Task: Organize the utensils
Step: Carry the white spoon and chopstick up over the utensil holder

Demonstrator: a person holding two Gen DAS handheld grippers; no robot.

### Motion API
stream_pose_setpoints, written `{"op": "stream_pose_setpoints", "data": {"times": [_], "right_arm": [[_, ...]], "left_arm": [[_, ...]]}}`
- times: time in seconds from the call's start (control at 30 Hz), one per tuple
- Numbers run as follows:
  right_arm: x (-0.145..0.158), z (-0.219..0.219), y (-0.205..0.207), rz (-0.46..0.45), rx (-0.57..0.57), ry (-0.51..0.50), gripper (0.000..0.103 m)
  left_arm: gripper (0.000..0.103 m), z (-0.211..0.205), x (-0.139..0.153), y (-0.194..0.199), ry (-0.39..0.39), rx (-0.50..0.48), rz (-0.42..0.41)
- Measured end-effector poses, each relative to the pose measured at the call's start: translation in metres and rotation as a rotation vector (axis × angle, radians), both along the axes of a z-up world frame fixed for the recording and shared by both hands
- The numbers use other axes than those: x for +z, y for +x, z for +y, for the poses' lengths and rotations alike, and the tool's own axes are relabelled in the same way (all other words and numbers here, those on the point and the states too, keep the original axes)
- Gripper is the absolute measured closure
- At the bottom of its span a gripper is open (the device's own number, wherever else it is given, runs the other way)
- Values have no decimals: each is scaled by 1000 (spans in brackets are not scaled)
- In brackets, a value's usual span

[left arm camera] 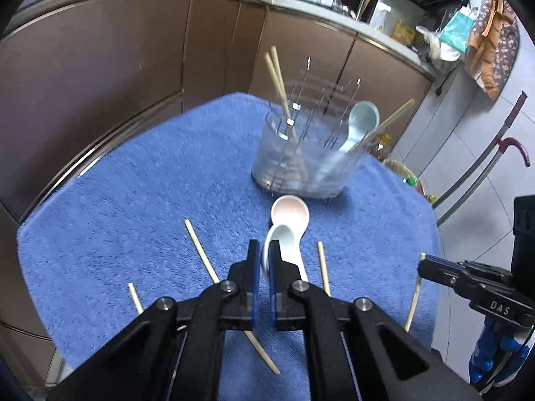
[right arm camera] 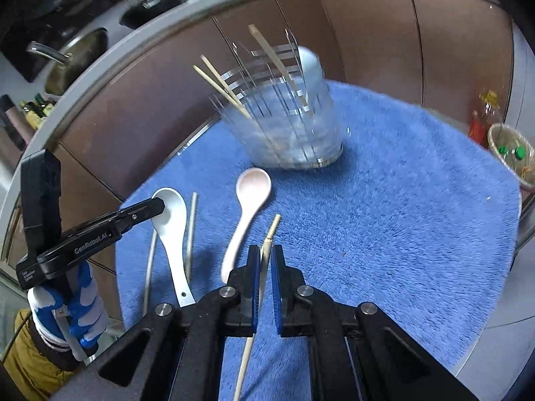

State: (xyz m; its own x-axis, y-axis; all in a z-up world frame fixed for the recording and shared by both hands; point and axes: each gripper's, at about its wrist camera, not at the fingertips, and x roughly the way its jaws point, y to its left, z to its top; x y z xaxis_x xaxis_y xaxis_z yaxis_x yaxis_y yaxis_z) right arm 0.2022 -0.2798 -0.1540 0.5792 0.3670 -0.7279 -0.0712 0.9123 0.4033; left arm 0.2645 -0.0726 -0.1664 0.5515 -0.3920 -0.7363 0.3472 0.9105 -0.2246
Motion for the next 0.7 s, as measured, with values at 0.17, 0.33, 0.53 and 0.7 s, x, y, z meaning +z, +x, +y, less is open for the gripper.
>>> {"op": "stream_pose_setpoints", "data": {"times": [0.17,0.33,0.53,0.7], "right_arm": [[21,3,-19,-68,6,0,97],[43,9,-31,-142,5,-13,98],[75,13,-31,-258,4,-46,98],[105,12,-20,-348,-1,-38,98]], "left_arm": [[99,8,19,-18,-16,18,-40],[99,3,38,-33,-22,32,-94],[99,-4,72,-36,-22,50,-189],[99,-15,102,-25,-8,70,-277]]}}
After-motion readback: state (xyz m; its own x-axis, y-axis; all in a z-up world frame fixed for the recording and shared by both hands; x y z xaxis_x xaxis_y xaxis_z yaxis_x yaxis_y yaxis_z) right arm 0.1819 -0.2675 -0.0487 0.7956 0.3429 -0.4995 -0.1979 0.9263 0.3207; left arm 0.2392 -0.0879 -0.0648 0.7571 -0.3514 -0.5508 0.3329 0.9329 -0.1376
